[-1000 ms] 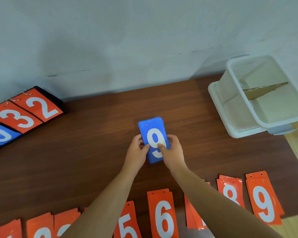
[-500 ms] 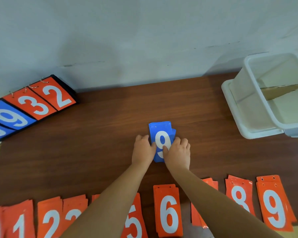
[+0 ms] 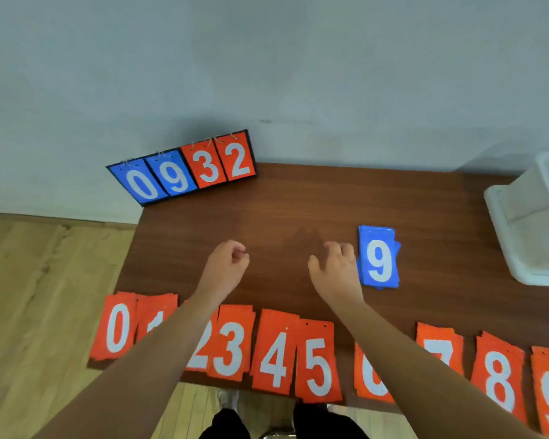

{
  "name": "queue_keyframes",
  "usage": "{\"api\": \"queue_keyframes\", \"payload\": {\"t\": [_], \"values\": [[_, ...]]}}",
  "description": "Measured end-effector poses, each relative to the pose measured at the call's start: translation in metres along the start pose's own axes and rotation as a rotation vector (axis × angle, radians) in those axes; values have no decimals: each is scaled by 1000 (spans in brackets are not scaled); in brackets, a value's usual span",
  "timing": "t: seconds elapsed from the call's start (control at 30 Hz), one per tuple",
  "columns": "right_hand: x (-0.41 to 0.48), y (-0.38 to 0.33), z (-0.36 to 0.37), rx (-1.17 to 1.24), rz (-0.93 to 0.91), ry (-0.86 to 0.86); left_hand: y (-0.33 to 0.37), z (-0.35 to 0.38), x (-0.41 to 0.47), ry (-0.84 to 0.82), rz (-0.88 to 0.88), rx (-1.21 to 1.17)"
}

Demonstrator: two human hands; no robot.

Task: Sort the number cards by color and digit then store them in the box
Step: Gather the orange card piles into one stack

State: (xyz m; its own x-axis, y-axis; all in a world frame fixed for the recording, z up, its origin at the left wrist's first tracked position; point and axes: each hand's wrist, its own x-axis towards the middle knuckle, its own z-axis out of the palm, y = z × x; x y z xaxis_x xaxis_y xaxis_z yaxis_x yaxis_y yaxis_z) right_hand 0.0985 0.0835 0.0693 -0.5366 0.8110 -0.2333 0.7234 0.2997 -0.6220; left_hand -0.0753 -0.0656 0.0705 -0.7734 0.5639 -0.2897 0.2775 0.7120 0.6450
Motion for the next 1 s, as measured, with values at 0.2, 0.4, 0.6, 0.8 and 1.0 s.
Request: {"api": "queue_keyframes", "payload": {"t": [0.2,0.4,0.6,0.8,1.0], "values": [[-66,-85,79,-85,-108,-126,-113,-95,-33,36,-89,7],[-118,-157,167,-182,-164,-275,-222,-155,-52,69,-233,-13],[-124,-211,241,-288,-243,-443,-296,-158,-46,64,-394,72],[-102,-243,299,-463,-365,-491,-325,-137,-33,-55,-466,105],[-88,-252,335,-629,-397,-483,-341,-128,-31,-55,-409,120]]}}
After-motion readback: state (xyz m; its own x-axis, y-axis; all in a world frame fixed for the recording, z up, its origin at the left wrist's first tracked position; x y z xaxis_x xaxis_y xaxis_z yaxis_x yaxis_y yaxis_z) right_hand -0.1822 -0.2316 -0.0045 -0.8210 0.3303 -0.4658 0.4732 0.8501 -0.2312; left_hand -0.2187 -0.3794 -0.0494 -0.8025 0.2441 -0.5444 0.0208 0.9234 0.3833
